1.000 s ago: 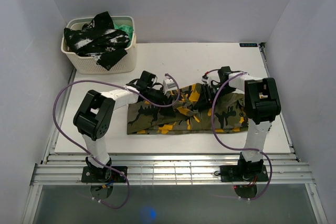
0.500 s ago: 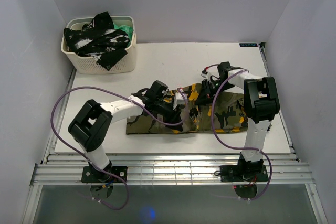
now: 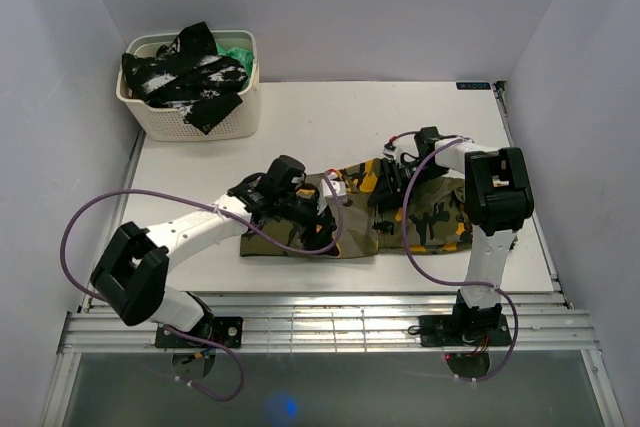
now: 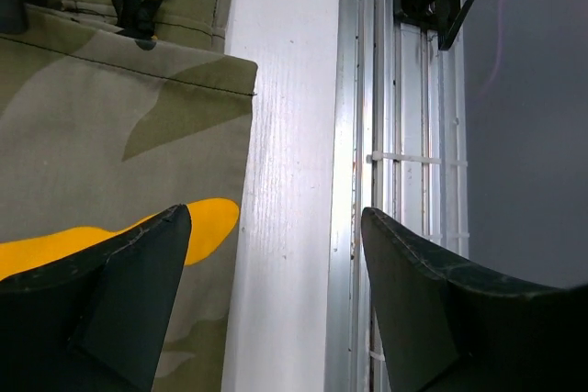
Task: Fold and stack the trousers
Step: Fold the trousers
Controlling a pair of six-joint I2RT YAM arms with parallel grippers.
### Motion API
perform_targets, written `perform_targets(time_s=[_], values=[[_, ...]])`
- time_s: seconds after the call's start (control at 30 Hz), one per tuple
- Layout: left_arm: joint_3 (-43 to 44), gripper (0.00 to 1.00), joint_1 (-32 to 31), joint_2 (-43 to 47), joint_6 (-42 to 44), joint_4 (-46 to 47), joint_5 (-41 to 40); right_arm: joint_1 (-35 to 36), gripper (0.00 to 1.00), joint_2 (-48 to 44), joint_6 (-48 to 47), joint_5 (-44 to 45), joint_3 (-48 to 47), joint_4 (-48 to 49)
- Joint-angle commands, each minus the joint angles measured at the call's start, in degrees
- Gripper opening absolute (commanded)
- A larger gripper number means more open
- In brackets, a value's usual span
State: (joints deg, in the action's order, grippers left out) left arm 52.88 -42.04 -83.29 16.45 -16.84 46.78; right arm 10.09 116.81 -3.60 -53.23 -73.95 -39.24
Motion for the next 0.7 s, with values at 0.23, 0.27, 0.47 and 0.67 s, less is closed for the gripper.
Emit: perform_targets(time_s=[0.23, 0.27, 0.47, 0.67], values=[[-2.96, 0.85, 8.64, 5.77, -7.04, 0.05, -0.47, -0.16, 0.68, -2.29, -0.10, -3.81, 1.80, -0.31], [-2.87, 0.86, 10.12, 5.77, -7.22, 0.05, -0.21, -0.07, 0.67, -2.29, 0.17, -3.81, 1.53, -0.05], [-2.35, 0.85, 15.92, 6.12, -9.32, 1.37, -1.25, 1.07, 0.48, -1.33, 1.48, -3.11, -2.07, 1.62], [-3.83, 0.84, 24.87, 7.25, -15.73, 1.20, -3.37, 3.01, 0.25, 0.78, 2.01, 0.06, -6.29, 1.54]])
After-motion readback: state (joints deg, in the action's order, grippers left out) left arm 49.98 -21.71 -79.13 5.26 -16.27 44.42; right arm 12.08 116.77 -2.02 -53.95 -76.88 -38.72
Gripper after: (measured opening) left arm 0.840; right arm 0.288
